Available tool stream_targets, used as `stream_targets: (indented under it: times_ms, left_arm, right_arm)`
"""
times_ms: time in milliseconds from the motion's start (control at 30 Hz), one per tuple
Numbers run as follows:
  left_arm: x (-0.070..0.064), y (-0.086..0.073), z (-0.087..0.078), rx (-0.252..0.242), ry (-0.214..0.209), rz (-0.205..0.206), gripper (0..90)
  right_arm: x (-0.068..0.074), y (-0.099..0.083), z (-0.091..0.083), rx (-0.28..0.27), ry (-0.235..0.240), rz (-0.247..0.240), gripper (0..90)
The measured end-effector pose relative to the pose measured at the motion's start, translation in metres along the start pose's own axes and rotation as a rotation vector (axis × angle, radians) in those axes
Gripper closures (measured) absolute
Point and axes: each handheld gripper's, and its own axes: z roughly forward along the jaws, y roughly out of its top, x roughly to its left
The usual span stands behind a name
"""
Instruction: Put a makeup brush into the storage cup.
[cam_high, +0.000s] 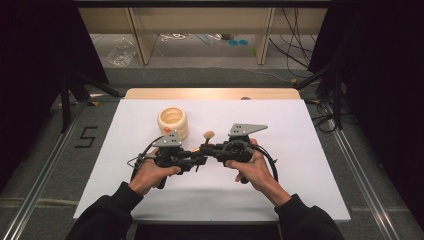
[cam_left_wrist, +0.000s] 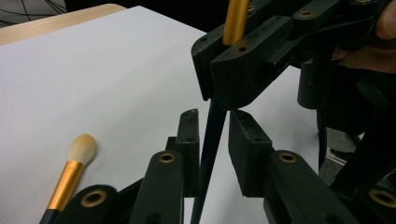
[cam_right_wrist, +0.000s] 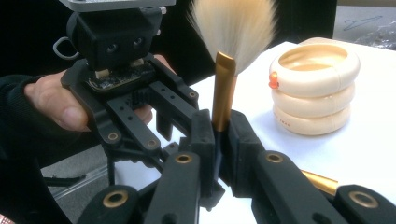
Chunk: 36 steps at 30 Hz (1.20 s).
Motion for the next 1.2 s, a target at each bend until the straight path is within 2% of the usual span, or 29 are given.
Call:
stream_targets:
  times_ms: [100,267,400,467,500,533,567,633,733,800,867,933,1000,1033,1067,1100,1200]
  left_arm:
    - [0.0,0.0,0.0,0.0,0.005,0.001,79.4]
    - [0.0,0.0,0.0,0.003,0.002,0.003,81.5]
    - [0.0,0.0,0.0,-0.001,-0.007,0.005,83.3]
    - [0.0,0.0,0.0,-0.01,-0.009,-0.01,83.5]
    - [0.001,0.0,0.0,-0.01,-0.009,-0.008,83.5]
    - [0.002,0.0,-0.001,-0.012,-0.006,-0.011,83.5]
    - [0.002,0.0,-0.001,-0.013,-0.001,-0.01,83.6]
    - [0.004,0.0,-0.003,-0.01,0.005,-0.004,83.6]
    - [0.006,0.0,-0.004,-0.018,0.013,-0.003,83.6]
    - [0.007,0.0,-0.006,-0.022,0.016,0.0,83.6]
    - [0.008,0.0,-0.006,-0.022,0.026,-0.014,83.6]
    - [0.01,-0.001,-0.007,-0.025,0.032,-0.017,83.6]
    - [0.011,0.0,-0.008,-0.026,0.035,-0.015,83.6]
    - [0.011,-0.001,-0.009,-0.03,0.041,-0.03,83.5]
    - [0.012,-0.001,-0.01,-0.029,0.042,-0.024,83.6]
    - [0.014,-0.001,-0.011,-0.033,0.045,-0.02,83.6]
    - [0.016,-0.001,-0.014,-0.041,0.063,-0.036,83.6]
  right_arm:
    - [0.0,0.0,0.0,0.003,0.002,0.0,83.3]
    - [0.0,0.0,0.001,0.0,0.002,0.0,83.2]
    - [0.0,-0.001,0.0,-0.004,0.004,0.019,82.2]
    - [-0.001,0.0,0.0,-0.01,-0.007,0.015,78.6]
    - [-0.002,0.0,-0.002,-0.012,-0.019,0.025,68.9]
    - [-0.002,0.0,-0.002,-0.012,-0.019,0.025,68.9]
    - [-0.001,0.002,-0.006,-0.017,-0.044,0.016,62.1]
    - [-0.001,0.003,-0.01,-0.022,-0.071,0.005,55.4]
    - [-0.001,0.004,-0.014,-0.025,-0.097,-0.008,51.2]
    - [0.0,0.004,-0.019,-0.019,-0.134,-0.034,47.1]
    - [0.001,0.003,-0.021,-0.021,-0.162,-0.052,43.8]
    - [0.0,0.002,-0.023,0.0,-0.198,-0.082,40.5]
    - [0.0,0.001,-0.024,0.006,-0.228,-0.088,38.2]
    - [-0.001,0.0,-0.025,0.005,-0.234,-0.094,36.7]
    - [-0.001,0.0,-0.026,0.013,-0.261,-0.101,35.1]
    - [-0.002,-0.002,-0.027,-0.004,-0.265,-0.098,34.6]
    - [-0.004,-0.004,-0.03,-0.002,-0.288,-0.106,32.3]
